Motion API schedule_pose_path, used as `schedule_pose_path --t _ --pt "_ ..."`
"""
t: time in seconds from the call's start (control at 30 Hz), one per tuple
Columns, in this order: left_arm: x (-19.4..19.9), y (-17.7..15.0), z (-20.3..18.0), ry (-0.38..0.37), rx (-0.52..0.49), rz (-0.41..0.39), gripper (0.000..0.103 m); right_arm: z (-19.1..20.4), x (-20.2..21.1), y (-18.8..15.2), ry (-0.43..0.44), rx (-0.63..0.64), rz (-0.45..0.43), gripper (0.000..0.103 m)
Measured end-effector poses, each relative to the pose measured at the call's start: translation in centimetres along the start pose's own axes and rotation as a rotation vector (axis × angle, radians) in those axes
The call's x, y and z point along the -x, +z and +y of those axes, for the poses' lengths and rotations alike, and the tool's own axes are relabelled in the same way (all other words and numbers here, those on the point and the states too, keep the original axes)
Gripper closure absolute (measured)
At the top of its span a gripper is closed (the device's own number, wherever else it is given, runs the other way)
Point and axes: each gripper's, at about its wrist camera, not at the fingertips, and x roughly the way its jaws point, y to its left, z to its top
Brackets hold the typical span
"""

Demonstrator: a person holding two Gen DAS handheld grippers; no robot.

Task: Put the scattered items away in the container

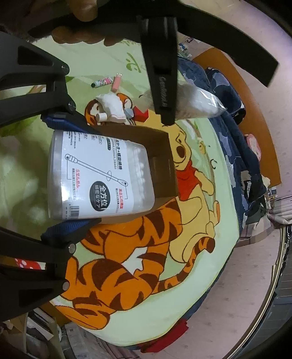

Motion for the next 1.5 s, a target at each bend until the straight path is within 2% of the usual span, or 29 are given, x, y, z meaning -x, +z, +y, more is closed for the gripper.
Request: schedule_pose_path --t 0.27,0.57,0.83,0.9,0.97,1.0,1.07,1.13,1.33,1.5 --pt "-2.8 0.7 -1.2 -0.006 -0.031 0.035 0.077 -0.4 -2.1 0.2 -0.013 0.000 0.036 0.036" --pt "-5.0 0.6 0.1 -0.014 -0.003 0.076 0.077 -0.1 -4.0 0.7 -0.016 0.011 0.061 0.036" --pt "-6.4 0.5 -0.1 -0.017 -0.030 0.107 0.074 0.3 -5.3 1.0 -0.017 0.027 0.088 0.036" --pt "-6.6 0.6 -0.4 -0.020 -0.037 0.109 0.062 0.6 -5.8 0.9 -0.029 0.048 0.106 0.036" --pt "-6.6 0.8 -0.6 -0.024 -0.039 0.105 0.027 0.8 -6.1 0.8 -0.031 0.060 0.111 0.035" --pt "-6.4 0.8 -0.8 -0.030 -0.044 0.097 0.023 0.8 -6.2 0.7 -0.025 0.060 0.110 0.035" --pt "-6.1 0.9 -1.1 -0.039 -0.055 0.082 0.022 0.8 -6.0 0.7 -0.018 0.060 0.093 0.027" --pt "-6.0 1.0 -1.4 -0.042 -0.069 0.083 0.020 1.0 -5.6 0.9 -0.010 0.066 0.075 0.024" --pt "-5.6 1.0 -1.6 -0.044 -0.066 0.090 0.019 0.6 -4.7 1.1 -0.002 0.044 0.057 0.024" --pt "-3.4 0.5 -0.8 -0.019 -0.046 0.051 0.019 0.6 -2.8 0.7 -0.002 0.046 0.038 0.024"
